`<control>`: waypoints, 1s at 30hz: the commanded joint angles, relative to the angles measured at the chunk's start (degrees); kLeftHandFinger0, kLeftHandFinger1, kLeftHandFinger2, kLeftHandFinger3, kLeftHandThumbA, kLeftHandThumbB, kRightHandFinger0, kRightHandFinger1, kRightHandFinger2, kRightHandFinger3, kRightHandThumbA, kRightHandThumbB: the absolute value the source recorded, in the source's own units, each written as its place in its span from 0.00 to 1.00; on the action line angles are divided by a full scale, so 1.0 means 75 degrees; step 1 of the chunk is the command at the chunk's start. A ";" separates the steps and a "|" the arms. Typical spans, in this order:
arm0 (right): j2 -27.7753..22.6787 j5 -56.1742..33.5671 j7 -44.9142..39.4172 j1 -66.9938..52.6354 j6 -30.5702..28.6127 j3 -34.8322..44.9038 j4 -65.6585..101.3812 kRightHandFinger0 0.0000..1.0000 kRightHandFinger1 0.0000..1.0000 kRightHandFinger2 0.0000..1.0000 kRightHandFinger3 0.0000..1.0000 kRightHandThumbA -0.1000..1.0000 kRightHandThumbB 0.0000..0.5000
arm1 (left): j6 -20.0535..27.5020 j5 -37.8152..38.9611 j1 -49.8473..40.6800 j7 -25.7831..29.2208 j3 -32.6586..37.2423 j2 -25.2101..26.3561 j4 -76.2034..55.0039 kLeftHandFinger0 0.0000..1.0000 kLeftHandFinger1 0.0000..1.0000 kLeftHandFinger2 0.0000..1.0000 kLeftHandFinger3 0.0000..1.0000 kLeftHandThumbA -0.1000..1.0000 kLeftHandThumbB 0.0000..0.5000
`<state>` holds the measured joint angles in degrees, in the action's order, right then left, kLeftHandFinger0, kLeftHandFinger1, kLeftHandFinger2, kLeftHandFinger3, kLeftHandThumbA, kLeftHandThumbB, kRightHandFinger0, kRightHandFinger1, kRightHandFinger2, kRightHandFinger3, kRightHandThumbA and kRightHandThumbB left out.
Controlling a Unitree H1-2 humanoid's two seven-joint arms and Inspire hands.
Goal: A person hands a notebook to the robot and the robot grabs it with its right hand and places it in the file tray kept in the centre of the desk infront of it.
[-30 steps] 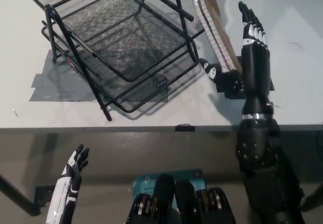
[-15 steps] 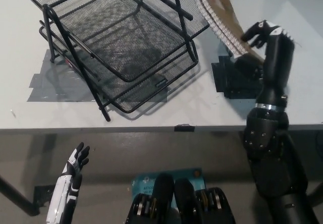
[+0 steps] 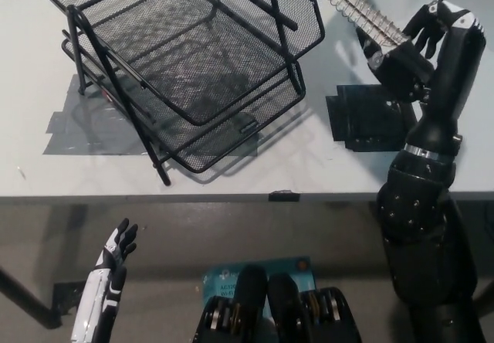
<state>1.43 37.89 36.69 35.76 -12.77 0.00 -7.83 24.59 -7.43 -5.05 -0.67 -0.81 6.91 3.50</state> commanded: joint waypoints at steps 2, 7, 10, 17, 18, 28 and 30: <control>0.0066 -0.0035 0.0218 0.0341 -0.0156 0.0112 0.1020 0.00 0.00 0.00 0.00 0.92 0.00 | 0.0050 -0.0109 -0.0052 0.0030 0.0011 0.0063 -0.0286 1.00 1.00 1.00 1.00 1.00 0.68; -0.0099 0.0155 0.0037 0.0361 -0.0070 0.0103 0.1538 0.00 0.00 0.00 0.00 0.98 0.01 | 0.0102 -0.0136 -0.0050 0.0013 0.0035 0.0080 -0.0232 1.00 1.00 1.00 1.00 1.00 0.64; -0.0292 0.0343 -0.0196 0.0394 -0.0285 -0.0134 0.1788 0.00 0.00 0.00 0.00 0.86 0.00 | 0.0118 -0.0151 -0.0050 0.0020 0.0029 0.0094 -0.0209 1.00 1.00 1.00 1.00 1.00 0.67; -0.0590 0.0702 -0.0217 0.0601 -0.0825 -0.0771 0.1351 0.00 0.00 0.00 0.00 0.77 0.00 | 0.0184 -0.0164 -0.0060 -0.0005 0.0046 0.0142 -0.0153 1.00 1.00 1.00 1.00 1.00 0.67; -0.0662 0.0910 -0.0205 0.0637 -0.0822 -0.0910 0.1220 0.00 0.00 0.00 0.05 0.73 0.00 | 0.0161 -0.0197 -0.0083 0.0007 0.0052 0.0130 -0.0178 0.99 1.00 1.00 1.00 1.00 0.67; -0.1095 0.2016 0.0102 0.1115 -0.0791 -0.1858 -0.0106 0.00 0.00 0.12 0.07 0.86 0.00 | 0.0080 -0.0204 -0.0083 -0.0023 0.0070 0.0142 -0.0227 0.98 0.99 0.97 1.00 1.00 0.72; -0.1130 0.2161 0.0310 0.1255 -0.0855 -0.1987 -0.0401 0.00 0.00 0.12 0.08 0.89 0.00 | 0.0102 -0.0204 -0.0084 -0.0026 0.0077 0.0142 -0.0223 0.99 0.99 0.97 1.00 1.00 0.71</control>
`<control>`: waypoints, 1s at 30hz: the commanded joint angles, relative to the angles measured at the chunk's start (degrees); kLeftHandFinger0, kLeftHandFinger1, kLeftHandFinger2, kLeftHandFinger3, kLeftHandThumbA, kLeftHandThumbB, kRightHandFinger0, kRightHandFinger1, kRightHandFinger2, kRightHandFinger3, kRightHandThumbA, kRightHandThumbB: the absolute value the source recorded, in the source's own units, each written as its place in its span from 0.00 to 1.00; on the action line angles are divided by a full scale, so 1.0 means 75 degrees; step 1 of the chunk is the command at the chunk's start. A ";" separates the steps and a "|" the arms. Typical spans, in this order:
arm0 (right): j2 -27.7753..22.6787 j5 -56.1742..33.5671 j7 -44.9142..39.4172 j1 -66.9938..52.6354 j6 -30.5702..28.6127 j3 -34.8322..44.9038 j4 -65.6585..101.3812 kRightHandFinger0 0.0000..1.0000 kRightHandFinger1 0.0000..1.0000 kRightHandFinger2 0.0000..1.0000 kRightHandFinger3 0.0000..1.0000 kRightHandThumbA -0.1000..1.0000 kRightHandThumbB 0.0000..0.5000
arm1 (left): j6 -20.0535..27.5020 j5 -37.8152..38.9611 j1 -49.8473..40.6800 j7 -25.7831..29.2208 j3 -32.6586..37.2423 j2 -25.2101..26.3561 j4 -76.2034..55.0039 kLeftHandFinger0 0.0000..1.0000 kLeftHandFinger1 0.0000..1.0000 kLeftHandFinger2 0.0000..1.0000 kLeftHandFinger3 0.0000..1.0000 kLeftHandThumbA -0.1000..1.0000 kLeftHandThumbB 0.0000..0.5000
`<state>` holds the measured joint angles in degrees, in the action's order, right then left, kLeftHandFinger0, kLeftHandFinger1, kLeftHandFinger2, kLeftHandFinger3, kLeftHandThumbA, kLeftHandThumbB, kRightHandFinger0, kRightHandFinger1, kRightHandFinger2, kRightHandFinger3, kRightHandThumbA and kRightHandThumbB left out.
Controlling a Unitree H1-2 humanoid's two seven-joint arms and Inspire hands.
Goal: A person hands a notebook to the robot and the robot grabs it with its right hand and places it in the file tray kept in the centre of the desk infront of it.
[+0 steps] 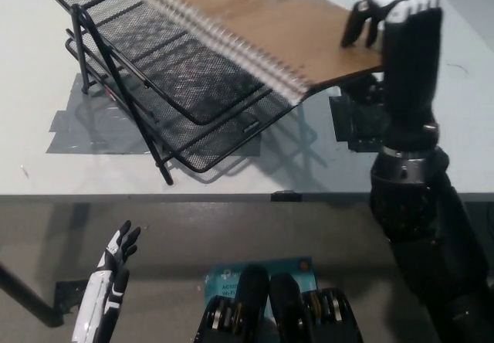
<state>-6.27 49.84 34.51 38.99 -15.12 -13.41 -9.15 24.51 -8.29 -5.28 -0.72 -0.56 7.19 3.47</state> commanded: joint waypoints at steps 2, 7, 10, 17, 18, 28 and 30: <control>-0.0087 0.0596 0.0745 0.0903 -0.0606 -0.0315 -0.0465 0.00 0.00 0.13 0.08 0.90 0.00 | 0.0080 0.0016 -0.0139 -0.0082 0.0082 0.0094 -0.0259 1.00 0.99 0.98 1.00 1.00 0.69; -0.0080 0.0846 0.0954 0.0984 -0.0605 -0.0552 -0.0873 0.00 0.00 0.15 0.06 0.92 0.00 | 0.0195 0.0092 -0.0336 -0.0131 0.0142 0.0080 -0.0237 0.96 0.99 1.00 1.00 1.00 0.71; -0.0098 0.0986 0.1173 0.1100 -0.0626 -0.0660 -0.1183 0.00 0.00 0.16 0.10 0.91 0.00 | 0.0041 0.0228 -0.0366 -0.0212 0.0162 0.0080 -0.0286 0.97 1.00 1.00 1.00 1.00 0.73; -0.0134 0.1129 0.1433 0.1431 -0.0665 -0.0803 -0.1678 0.00 0.00 0.15 0.00 0.92 0.00 | 0.0077 0.0050 -0.0325 -0.0176 0.0147 0.0089 -0.0303 0.94 0.98 1.00 1.00 1.00 0.72; -0.0138 0.1177 0.1491 0.1495 -0.0624 -0.0822 -0.1759 0.00 0.00 0.16 0.00 0.97 0.00 | 0.0087 0.0056 -0.0309 -0.0181 0.0148 0.0088 -0.0301 0.93 0.98 1.00 1.00 1.00 0.74; 0.0074 0.1064 0.1912 0.1930 -0.0482 -0.0692 -0.2149 0.00 0.00 0.21 0.05 0.91 0.00 | 0.0238 0.0039 -0.0217 -0.0239 0.0204 0.0140 -0.0240 0.91 0.98 1.00 1.00 1.00 0.66; 0.0145 0.1047 0.1908 0.1975 -0.0314 -0.0647 -0.2207 0.00 0.00 0.21 0.06 0.92 0.00 | 0.0208 0.0102 -0.0243 -0.0250 0.0212 0.0127 -0.0277 0.90 0.97 1.00 1.00 1.00 0.65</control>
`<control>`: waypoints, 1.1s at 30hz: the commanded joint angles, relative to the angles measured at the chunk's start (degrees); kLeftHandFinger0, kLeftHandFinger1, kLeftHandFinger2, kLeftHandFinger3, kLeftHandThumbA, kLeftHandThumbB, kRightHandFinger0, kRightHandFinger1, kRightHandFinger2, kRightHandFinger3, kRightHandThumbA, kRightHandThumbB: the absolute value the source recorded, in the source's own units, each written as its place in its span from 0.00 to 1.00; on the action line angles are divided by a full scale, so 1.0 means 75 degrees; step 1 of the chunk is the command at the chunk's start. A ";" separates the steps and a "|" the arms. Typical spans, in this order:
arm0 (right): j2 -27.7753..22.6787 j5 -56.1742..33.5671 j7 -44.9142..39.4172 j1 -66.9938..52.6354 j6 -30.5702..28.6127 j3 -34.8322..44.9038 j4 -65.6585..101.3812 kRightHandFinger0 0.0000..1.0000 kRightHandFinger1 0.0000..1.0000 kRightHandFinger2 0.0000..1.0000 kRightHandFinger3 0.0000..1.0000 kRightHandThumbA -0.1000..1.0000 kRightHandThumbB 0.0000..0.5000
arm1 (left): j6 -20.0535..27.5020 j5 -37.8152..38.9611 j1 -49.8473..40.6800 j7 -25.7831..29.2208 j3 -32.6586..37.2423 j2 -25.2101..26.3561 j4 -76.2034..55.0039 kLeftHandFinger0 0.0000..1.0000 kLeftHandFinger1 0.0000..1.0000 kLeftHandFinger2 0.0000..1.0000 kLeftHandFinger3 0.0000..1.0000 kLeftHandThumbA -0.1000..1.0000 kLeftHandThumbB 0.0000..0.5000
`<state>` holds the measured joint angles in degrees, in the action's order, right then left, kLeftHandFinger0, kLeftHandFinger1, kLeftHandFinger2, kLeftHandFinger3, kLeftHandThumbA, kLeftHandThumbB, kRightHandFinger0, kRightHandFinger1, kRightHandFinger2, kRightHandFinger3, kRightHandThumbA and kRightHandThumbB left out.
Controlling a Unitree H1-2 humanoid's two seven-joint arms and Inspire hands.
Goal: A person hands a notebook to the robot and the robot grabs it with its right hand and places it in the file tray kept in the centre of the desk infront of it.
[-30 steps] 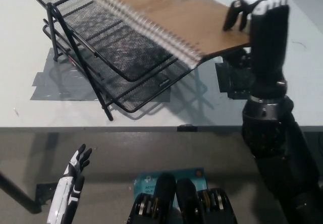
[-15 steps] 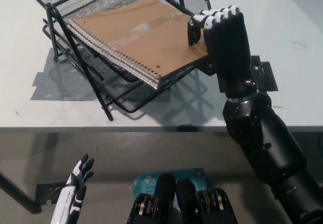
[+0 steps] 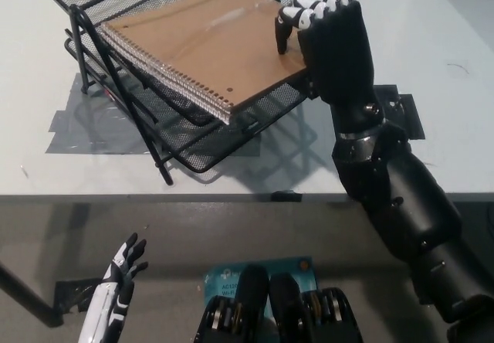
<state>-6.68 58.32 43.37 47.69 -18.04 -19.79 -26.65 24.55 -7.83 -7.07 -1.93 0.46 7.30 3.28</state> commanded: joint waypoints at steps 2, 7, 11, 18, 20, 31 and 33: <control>0.0250 -0.0087 0.0855 0.0912 0.0104 0.0227 -0.0036 0.00 0.00 0.17 0.04 0.91 0.00 | 0.0173 -0.0002 -0.0004 -0.0080 0.0083 0.0117 -0.0274 0.90 0.97 1.00 1.00 1.00 0.65; 0.0376 -0.0227 0.0941 0.1207 0.0250 0.0366 -0.0475 0.00 0.00 0.18 0.02 0.91 0.00 | 0.0177 -0.0028 0.0043 -0.0049 0.0089 0.0112 -0.0242 0.92 0.96 0.98 1.00 1.00 0.65; 0.0493 -0.0237 0.1238 0.1441 0.0315 0.0437 -0.1001 0.00 0.00 0.16 0.08 0.89 0.00 | 0.0198 -0.0022 0.0038 -0.0030 0.0096 0.0082 -0.0259 0.92 0.96 0.96 1.00 1.00 0.64; 0.0719 -0.0551 0.1210 0.1716 0.0388 0.0560 -0.1860 0.00 0.00 0.14 0.00 1.00 0.00 | -0.0041 0.0023 0.0055 -0.0049 0.0104 0.0052 -0.0347 0.99 0.98 0.94 1.00 1.00 0.69; 0.0777 -0.0537 0.1393 0.1805 0.0379 0.0523 -0.2265 0.00 0.00 0.15 0.02 1.00 0.00 | -0.0039 -0.0029 0.0058 -0.0048 0.0116 0.0063 -0.0347 0.99 0.98 0.94 1.00 1.00 0.68; 0.0995 -0.0603 0.2164 0.2297 0.0236 0.0292 -0.4050 0.00 0.00 0.25 0.16 0.96 0.00 | -0.0041 -0.0101 0.0174 -0.0051 0.0153 0.0106 -0.0374 0.99 0.96 0.92 1.00 1.00 0.69; 0.1017 -0.0560 0.2352 0.2412 0.0215 0.0181 -0.4432 0.00 0.01 0.30 0.31 0.96 0.00 | -0.0075 -0.0126 0.0184 -0.0052 0.0160 0.0113 -0.0391 0.99 0.96 0.92 1.00 1.00 0.71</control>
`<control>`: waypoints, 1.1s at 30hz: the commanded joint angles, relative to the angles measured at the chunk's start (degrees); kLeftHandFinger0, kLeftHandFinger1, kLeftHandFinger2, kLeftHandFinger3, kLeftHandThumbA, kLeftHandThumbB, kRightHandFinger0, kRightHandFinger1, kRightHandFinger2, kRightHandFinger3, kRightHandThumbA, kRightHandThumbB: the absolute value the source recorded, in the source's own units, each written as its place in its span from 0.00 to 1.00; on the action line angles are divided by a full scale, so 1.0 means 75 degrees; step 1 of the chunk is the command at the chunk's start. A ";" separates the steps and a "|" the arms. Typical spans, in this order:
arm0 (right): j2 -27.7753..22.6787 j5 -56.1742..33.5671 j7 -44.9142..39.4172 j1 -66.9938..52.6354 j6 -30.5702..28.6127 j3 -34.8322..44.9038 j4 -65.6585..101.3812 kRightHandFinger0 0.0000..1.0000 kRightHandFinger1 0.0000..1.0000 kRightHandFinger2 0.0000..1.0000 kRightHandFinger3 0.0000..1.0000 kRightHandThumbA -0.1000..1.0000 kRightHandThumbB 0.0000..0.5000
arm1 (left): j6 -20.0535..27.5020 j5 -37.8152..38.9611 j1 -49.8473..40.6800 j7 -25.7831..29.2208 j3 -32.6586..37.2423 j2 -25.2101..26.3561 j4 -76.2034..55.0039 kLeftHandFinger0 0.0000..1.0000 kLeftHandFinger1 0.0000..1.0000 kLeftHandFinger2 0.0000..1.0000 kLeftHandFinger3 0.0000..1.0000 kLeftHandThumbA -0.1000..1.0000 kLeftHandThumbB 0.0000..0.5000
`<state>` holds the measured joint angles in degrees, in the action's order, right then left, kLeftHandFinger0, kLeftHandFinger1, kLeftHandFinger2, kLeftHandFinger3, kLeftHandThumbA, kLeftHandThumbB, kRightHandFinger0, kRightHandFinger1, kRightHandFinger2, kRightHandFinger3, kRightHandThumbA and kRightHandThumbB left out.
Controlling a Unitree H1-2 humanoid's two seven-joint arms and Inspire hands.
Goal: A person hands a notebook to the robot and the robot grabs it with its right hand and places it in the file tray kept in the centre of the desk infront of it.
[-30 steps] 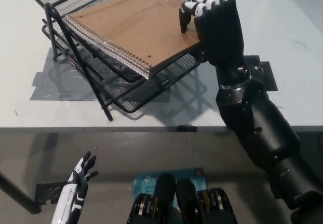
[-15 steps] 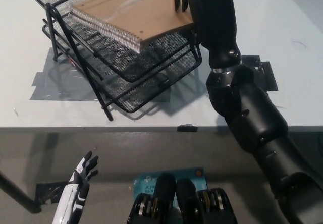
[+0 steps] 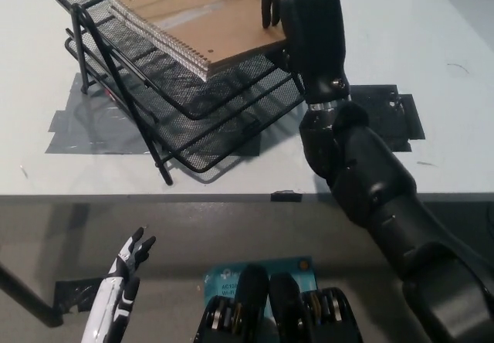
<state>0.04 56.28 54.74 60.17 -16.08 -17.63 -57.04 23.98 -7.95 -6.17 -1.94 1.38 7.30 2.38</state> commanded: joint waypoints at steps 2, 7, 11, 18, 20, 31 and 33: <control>0.0155 -0.0275 0.0926 0.0829 -0.0085 -0.0200 -0.0647 0.00 0.00 0.30 0.35 0.94 0.00 | -0.0023 -0.0169 0.0067 -0.0041 0.0043 0.0122 -0.0282 1.00 0.96 0.91 1.00 1.00 0.71; 0.0229 -0.0238 0.1111 0.1093 -0.0007 -0.0415 -0.0946 0.00 0.00 0.19 0.31 0.87 0.00 | 0.0051 -0.0044 0.0121 -0.0060 0.0065 0.0096 -0.0256 0.98 0.95 0.90 1.00 1.00 0.68; 0.0302 -0.0257 0.1304 0.1295 -0.0047 -0.0546 -0.1064 0.00 0.00 0.26 0.37 0.92 0.00 | 0.0078 -0.0095 0.0146 -0.0037 0.0078 0.0098 -0.0223 1.00 0.95 0.89 1.00 1.00 0.67; 0.0248 -0.0354 -0.0331 0.1118 0.0148 -0.0896 -0.0256 0.07 0.23 0.55 0.50 0.97 0.04 | -0.0136 -0.0257 0.0085 -0.0064 0.0162 0.0114 -0.0419 1.00 0.96 0.88 1.00 1.00 0.64; 0.0116 -0.0698 -0.1741 0.0786 0.0266 -0.0879 0.0593 0.18 0.38 0.68 0.61 0.94 0.06 | -0.0145 -0.0244 0.0105 -0.0072 0.0176 0.0129 -0.0440 1.00 0.95 0.88 1.00 1.00 0.63; -0.3030 -0.4734 -1.1137 0.0106 0.4076 -0.1941 0.7612 1.00 1.00 1.00 1.00 0.87 1.00 | -0.0221 -0.0195 0.0438 -0.0147 0.0158 0.0230 -0.0432 0.96 0.90 0.83 1.00 1.00 0.60; -0.3814 -0.5683 -1.2131 0.0485 0.4985 -0.2202 0.8450 1.00 1.00 1.00 1.00 0.90 1.00 | -0.0179 -0.0147 0.0510 -0.0164 0.0155 0.0250 -0.0352 0.97 0.91 0.83 1.00 0.99 0.60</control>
<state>-1.75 52.46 42.89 56.83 -13.30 -23.80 -48.79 22.55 -8.88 -5.08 -1.94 2.40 7.26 1.60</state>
